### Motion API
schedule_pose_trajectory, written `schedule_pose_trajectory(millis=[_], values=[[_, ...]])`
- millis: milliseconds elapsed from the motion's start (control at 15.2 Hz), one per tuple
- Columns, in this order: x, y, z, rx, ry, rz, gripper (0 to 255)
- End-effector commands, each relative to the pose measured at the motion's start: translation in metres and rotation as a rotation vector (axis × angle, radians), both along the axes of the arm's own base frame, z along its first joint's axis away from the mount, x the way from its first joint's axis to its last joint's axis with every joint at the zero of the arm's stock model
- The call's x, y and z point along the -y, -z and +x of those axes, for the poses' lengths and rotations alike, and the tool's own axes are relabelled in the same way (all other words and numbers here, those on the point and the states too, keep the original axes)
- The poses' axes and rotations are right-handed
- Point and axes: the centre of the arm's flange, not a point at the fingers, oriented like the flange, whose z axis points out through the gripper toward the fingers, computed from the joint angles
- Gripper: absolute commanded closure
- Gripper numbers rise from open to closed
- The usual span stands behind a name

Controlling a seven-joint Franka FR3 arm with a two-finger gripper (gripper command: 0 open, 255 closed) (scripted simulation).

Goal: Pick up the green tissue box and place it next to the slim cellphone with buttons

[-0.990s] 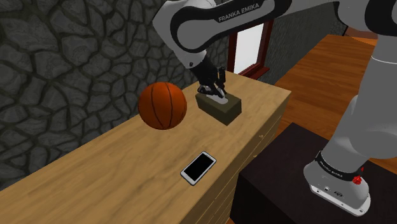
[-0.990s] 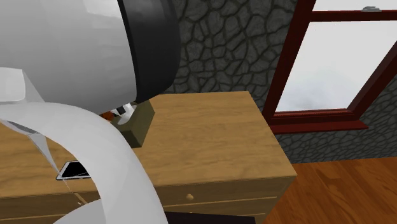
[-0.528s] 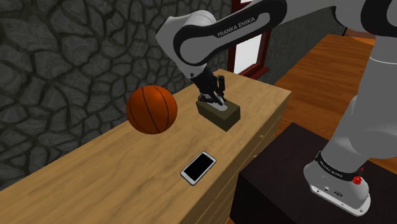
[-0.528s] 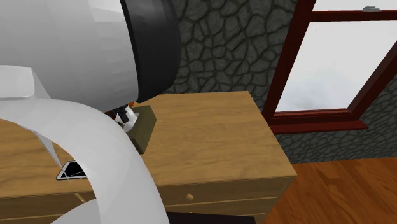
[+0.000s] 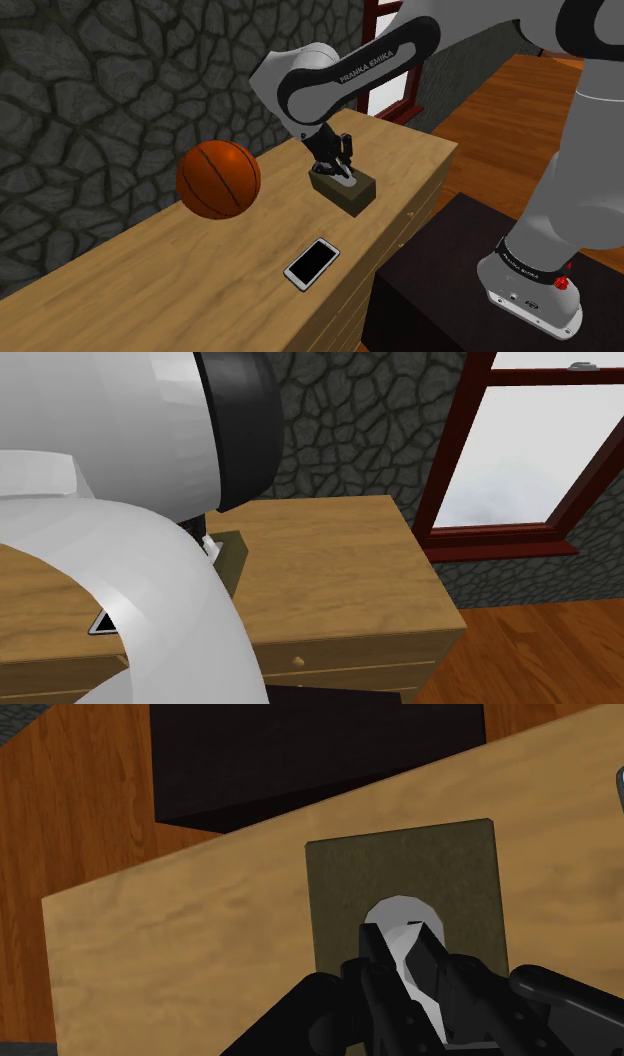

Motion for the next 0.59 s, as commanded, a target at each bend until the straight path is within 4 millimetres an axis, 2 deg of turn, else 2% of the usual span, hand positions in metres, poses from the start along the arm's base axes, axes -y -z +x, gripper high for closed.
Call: schedule_pose_trajectory(millis=[0,198,528], values=[[0.0,0.01,0.0,0.0,0.0,0.0,255],[0.0,0.027,0.0,0.0,0.0,0.0,255],[0.0,0.027,0.0,0.0,0.0,0.0,255]])
